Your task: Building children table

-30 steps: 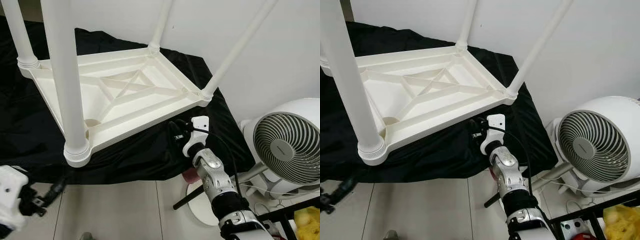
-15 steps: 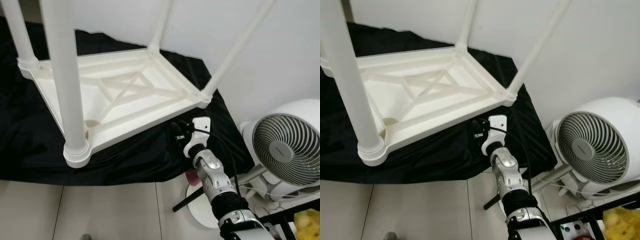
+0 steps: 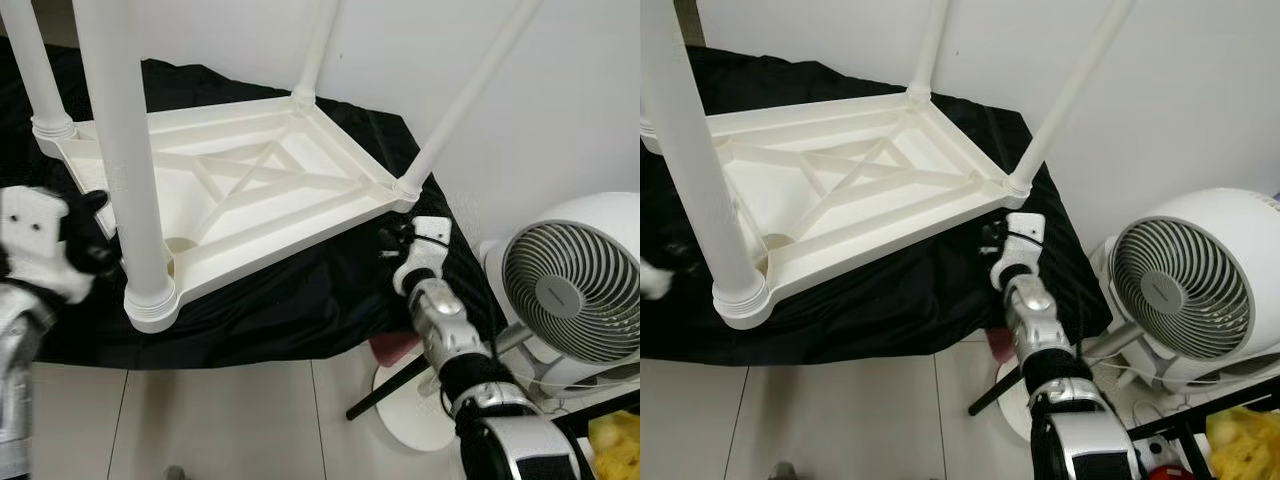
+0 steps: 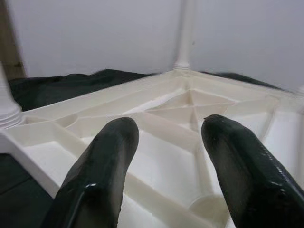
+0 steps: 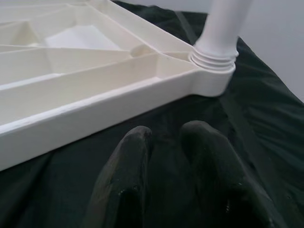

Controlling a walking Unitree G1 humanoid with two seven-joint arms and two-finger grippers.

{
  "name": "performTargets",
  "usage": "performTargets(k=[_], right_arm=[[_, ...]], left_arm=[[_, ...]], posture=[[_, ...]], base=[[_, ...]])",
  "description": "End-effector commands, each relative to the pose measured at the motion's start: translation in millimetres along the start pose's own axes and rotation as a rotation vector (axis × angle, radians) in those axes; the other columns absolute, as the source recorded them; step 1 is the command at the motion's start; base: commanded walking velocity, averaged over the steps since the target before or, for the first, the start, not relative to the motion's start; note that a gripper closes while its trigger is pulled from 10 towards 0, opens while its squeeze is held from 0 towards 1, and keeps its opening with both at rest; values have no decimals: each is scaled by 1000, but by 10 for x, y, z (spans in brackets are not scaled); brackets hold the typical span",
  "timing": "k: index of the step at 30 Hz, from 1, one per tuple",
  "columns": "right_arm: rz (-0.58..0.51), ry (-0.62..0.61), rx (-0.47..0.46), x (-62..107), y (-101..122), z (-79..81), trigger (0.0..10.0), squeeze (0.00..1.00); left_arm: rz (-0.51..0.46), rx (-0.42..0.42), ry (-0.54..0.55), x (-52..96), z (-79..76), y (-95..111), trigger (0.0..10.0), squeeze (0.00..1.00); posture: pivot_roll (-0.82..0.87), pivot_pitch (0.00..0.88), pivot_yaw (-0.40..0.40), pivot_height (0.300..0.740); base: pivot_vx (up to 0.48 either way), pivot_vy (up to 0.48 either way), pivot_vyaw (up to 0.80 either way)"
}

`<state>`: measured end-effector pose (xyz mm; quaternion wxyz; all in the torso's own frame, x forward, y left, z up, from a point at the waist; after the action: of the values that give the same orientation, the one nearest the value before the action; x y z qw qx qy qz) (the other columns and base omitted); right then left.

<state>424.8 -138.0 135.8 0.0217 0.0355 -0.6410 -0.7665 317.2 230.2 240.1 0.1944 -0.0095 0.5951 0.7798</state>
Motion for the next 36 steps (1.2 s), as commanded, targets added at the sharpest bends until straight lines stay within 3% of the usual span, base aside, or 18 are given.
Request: performTargets(k=[1,9,17,22,24,25,26,27,28,29,30,36], right_arm=[[39,-62,-15,-25,-57,-128,10000,0],[121,-85,-16,-53,-202,-97,10000,0],[146,-79,-7,-63,-243,-65,10000,0],[165,-40,-3,-107,-240,72,10000,0],[165,-40,-3,-107,-240,72,10000,0],[160,-29,4,-115,-226,93,4196,0],[160,-29,4,-115,-226,93,4196,0],[157,-19,8,-115,-222,102,1529,0],[159,-18,7,-107,-239,99,10000,0],[159,-18,7,-107,-239,99,10000,0],[155,-4,1,-86,-269,117,10000,0],[137,41,23,-79,-270,222,10000,0]], left_arm=[[-15,45,-70,-127,-352,-7,10000,0],[-63,90,-94,-283,-664,84,10000,0],[-72,90,-93,-313,-727,126,10000,0],[-89,124,-131,-325,-896,210,10000,0],[-89,124,-131,-325,-896,210,10000,0],[-93,136,-148,-316,-954,237,10000,0],[-93,136,-148,-316,-954,237,10000,0],[-99,145,-180,-293,-1051,271,10000,0],[-106,151,-219,-265,-1166,311,10000,0],[-106,151,-219,-265,-1166,311,10000,0],[-112,164,-271,-229,-1325,358,10000,0],[-92,176,-357,-193,-1507,345,10000,0]], posture=[[107,126,-228,740],[134,144,-258,740],[146,158,-261,740],[159,171,-255,740],[159,171,-255,740],[169,179,-253,740],[169,179,-253,740],[173,183,-255,740],[173,188,-256,740],[173,188,-256,740],[170,189,-252,740],[163,190,-249,740]], base=[[0,0,0],[0,0,0],[0,0,0],[0,0,0],[0,0,0],[0,0,0],[0,0,0],[0,0,0],[0,0,0],[0,0,0],[0,0,0],[0,0,0]])
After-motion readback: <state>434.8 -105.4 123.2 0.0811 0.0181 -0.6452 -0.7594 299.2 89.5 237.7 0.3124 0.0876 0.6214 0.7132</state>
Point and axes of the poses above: a point about 5 cm out from each wrist's last joint towards the gripper, its own x axis pointing back from the gripper into the wrist, its own y axis along the axis of the wrist's last joint, z = x × y, the point moved 5 cm from there along -x, pointing out of the wrist towards the gripper, and after that the axes turned 4 degrees about -x, right-handed, at the moved point
